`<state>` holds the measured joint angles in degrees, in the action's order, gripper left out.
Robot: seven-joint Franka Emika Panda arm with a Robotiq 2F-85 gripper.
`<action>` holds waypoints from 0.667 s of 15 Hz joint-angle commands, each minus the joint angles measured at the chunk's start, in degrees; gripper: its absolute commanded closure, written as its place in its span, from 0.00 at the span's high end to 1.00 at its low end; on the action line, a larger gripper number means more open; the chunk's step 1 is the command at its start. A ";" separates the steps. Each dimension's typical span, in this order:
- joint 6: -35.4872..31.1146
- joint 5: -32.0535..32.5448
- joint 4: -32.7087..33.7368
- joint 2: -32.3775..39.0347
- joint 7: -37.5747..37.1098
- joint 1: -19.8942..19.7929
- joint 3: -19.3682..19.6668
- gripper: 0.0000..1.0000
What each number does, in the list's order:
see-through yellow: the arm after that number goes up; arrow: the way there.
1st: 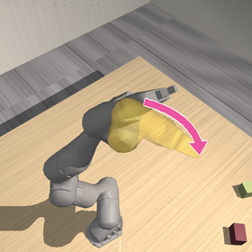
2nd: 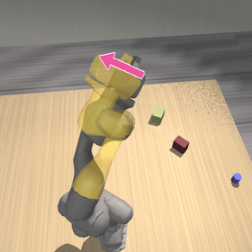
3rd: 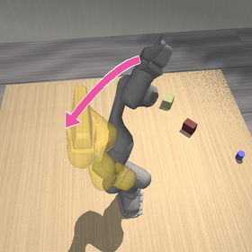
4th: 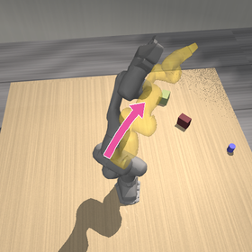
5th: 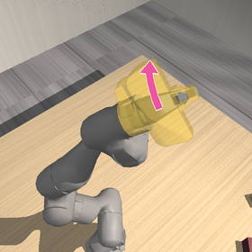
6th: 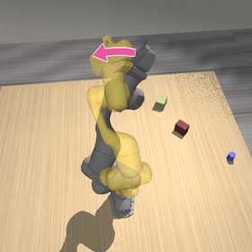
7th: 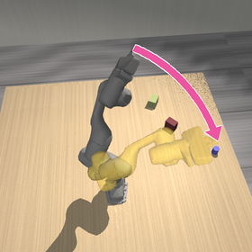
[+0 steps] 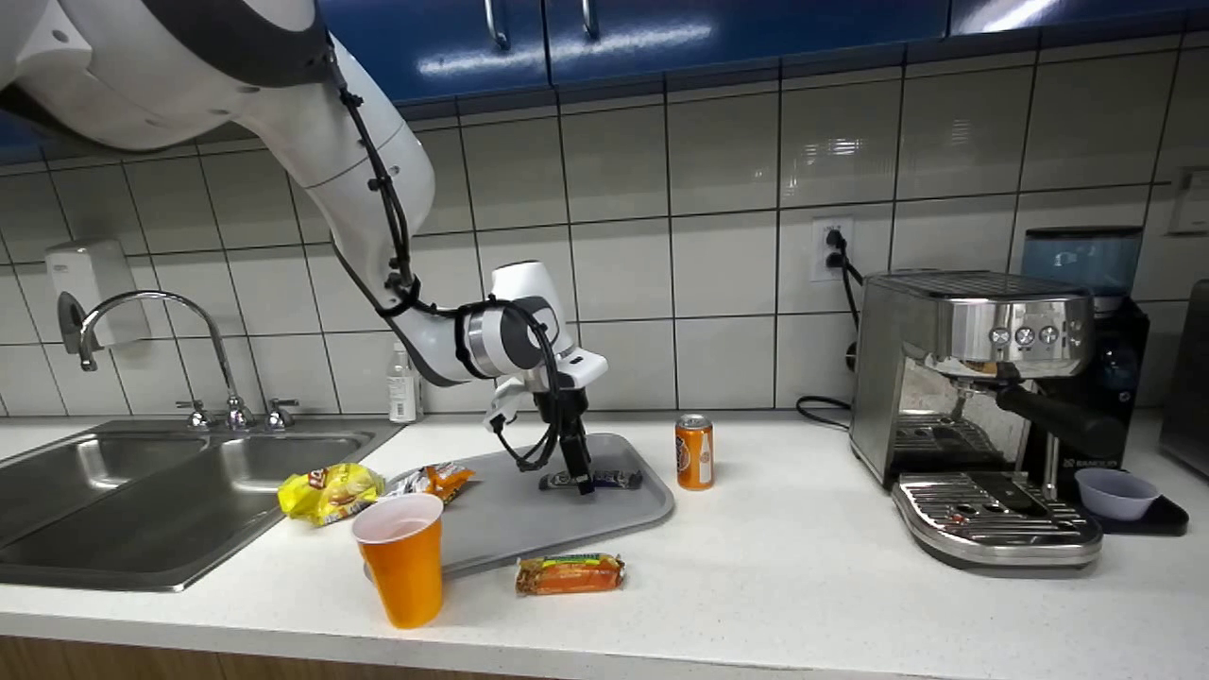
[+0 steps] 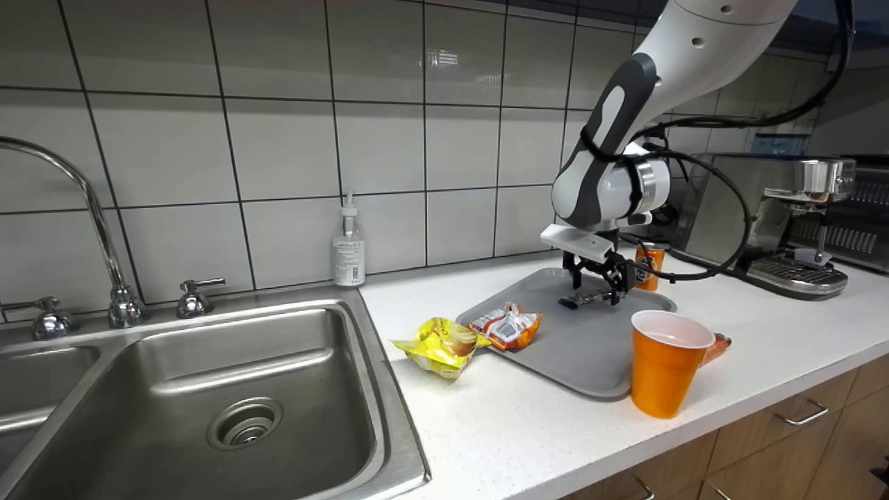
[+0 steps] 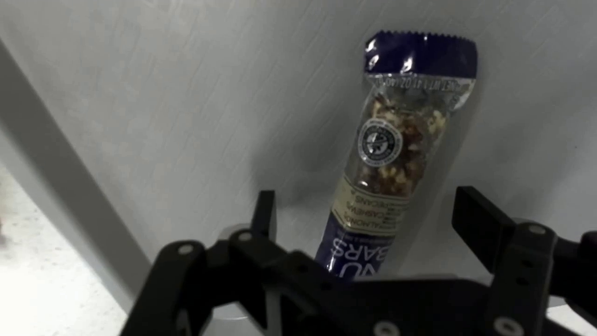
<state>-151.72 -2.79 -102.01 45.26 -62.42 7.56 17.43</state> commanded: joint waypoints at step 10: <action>2.35 -1.17 2.74 0.55 -0.50 -1.88 -1.81 0.06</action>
<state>-151.62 -3.28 -101.38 45.26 -62.42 6.90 16.86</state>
